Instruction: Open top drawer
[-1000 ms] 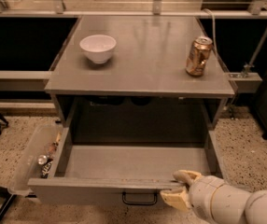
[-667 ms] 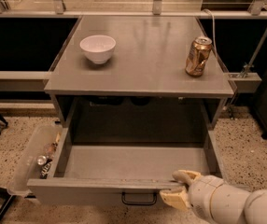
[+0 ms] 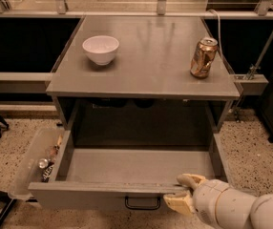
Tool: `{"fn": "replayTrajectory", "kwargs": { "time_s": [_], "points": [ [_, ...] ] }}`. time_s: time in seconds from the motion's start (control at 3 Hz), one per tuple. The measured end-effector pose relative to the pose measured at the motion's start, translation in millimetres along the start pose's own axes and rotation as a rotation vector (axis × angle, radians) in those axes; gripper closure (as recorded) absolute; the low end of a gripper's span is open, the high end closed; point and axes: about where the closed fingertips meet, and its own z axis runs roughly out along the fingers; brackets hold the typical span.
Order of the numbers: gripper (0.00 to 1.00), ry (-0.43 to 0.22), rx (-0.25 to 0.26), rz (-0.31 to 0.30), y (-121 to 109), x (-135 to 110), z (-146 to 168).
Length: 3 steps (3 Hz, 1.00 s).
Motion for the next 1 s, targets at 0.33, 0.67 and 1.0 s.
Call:
{"fn": "replayTrajectory", "kwargs": {
  "time_s": [0.33,0.67,1.0],
  "points": [
    [0.36,0.000,0.000,0.000,0.0,0.0,0.0],
    [0.13,0.000,0.000,0.000,0.0,0.0,0.0],
    [0.00,0.000,0.000,0.000,0.0,0.0,0.0]
  ]
}}
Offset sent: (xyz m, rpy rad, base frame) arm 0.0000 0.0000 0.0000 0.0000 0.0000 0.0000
